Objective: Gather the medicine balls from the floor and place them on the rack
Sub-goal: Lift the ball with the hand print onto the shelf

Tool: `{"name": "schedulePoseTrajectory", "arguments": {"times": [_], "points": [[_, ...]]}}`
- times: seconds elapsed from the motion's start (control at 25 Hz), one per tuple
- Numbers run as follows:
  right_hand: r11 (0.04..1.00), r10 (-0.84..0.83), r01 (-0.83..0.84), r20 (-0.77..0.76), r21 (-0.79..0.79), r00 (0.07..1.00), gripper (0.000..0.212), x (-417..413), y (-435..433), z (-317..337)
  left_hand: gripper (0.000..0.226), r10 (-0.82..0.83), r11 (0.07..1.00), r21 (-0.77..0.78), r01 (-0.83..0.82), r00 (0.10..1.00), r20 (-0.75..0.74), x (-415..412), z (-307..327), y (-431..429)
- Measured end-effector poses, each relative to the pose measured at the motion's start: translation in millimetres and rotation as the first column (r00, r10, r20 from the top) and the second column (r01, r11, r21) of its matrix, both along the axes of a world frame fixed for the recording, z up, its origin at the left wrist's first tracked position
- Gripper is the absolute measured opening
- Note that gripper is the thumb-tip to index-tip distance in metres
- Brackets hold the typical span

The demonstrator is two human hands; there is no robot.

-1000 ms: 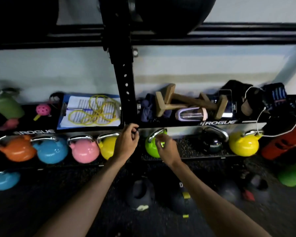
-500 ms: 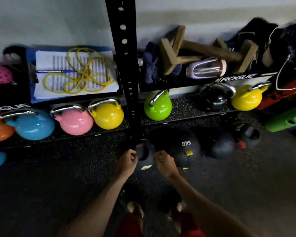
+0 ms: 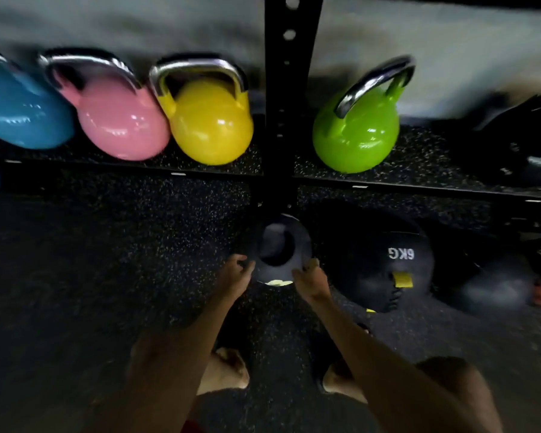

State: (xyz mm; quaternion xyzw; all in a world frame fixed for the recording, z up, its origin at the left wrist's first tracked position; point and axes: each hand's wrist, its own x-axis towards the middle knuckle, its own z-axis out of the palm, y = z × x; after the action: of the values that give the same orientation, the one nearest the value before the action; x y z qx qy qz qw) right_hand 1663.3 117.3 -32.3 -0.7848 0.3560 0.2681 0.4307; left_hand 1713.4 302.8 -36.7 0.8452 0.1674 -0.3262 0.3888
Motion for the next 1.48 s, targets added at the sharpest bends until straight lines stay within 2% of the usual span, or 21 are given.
{"name": "schedulePoseTrajectory", "arguments": {"times": [0.12,0.2,0.28,0.36,0.48,0.56,0.64,0.68,0.8,0.88,0.96,1.04,1.12,1.16,1.24,1.32,1.36,1.4,1.48], "points": [[0.993,-0.057,0.057,0.008,-0.101,0.998,0.062,28,-4,-85,0.042,0.153,0.987,-0.042,-0.154,0.988,-0.023,17,-94,-4],[0.984,-0.078,0.085,0.052,-0.155,0.996,0.070,50,-6,-139,0.054,0.251,0.964,-0.088,-0.249,0.968,0.004,35,-153,-7],[0.982,-0.125,0.142,0.131,-0.128,0.983,0.078,64,-4,-183,0.068,0.350,0.923,-0.174,-0.344,0.937,0.007,49,-195,-9],[0.963,-0.220,0.245,0.200,-0.114,0.955,0.074,72,-4,-214,0.076,0.404,0.871,-0.290,-0.397,0.914,-0.037,57,-216,-11],[0.925,-0.337,0.371,0.274,-0.085,0.901,0.056,77,-6,-234,0.110,0.421,0.800,-0.396,-0.450,0.892,-0.163,62,-239,-10],[0.921,-0.356,0.388,0.321,-0.039,0.878,0.051,77,-7,-234,0.101,0.418,0.781,-0.439,-0.444,0.894,-0.159,63,-244,-8],[0.929,-0.344,0.369,0.361,0.000,0.867,0.049,77,-13,-233,0.086,0.426,0.794,-0.424,-0.436,0.896,-0.123,63,-238,-11],[0.935,-0.334,0.355,0.368,0.010,0.868,0.050,80,-18,-233,0.088,0.426,0.810,-0.405,-0.425,0.900,-0.092,63,-238,-14],[0.912,-0.402,0.405,0.365,0.073,0.840,0.054,89,-40,-249,0.115,0.421,0.866,-0.307,-0.395,0.907,0.020,70,-231,-25],[0.846,-0.532,0.485,0.300,0.221,0.792,0.050,82,-47,-267,0.127,0.340,0.934,-0.153,-0.324,0.935,0.096,80,-224,-27],[0.740,-0.647,0.555,0.176,0.380,0.742,0.049,66,-43,-283,0.119,0.168,0.983,0.045,-0.177,0.975,0.148,88,-212,-27],[0.661,-0.697,0.600,0.073,0.451,0.713,0.044,54,-38,-297,0.109,-0.006,0.974,0.224,-0.033,0.986,0.169,94,-205,-28],[0.634,-0.710,0.616,0.036,0.467,0.703,0.035,42,-42,-300,0.094,-0.098,0.967,0.249,0.054,0.981,0.166,96,-199,-35],[0.641,-0.704,0.610,0.039,0.465,0.710,0.031,37,-48,-300,0.079,-0.110,0.970,0.235,0.062,0.974,0.196,97,-198,-38],[0.684,-0.672,0.597,0.045,0.419,0.739,0.028,31,-63,-300,0.043,-0.005,0.986,0.157,-0.046,0.951,0.308,98,-206,-40],[0.702,-0.645,0.595,-0.008,0.392,0.765,0.022,24,-76,-304,0.019,0.175,0.977,0.054,-0.204,0.926,0.335,92,-226,-37],[0.711,-0.631,0.592,-0.025,0.380,0.775,0.024,22,-80,-310,0.020,0.203,0.972,0.061,-0.229,0.938,0.281,87,-237,-36],[0.704,-0.639,0.602,-0.034,0.378,0.768,0.028,20,-82,-316,0.033,0.214,0.972,0.065,-0.228,0.962,0.171,81,-244,-36],[0.689,-0.657,0.630,-0.057,0.358,0.752,0.027,19,-79,-321,0.051,0.263,0.960,-0.094,-0.264,0.964,-0.028,74,-254,-36]]}}
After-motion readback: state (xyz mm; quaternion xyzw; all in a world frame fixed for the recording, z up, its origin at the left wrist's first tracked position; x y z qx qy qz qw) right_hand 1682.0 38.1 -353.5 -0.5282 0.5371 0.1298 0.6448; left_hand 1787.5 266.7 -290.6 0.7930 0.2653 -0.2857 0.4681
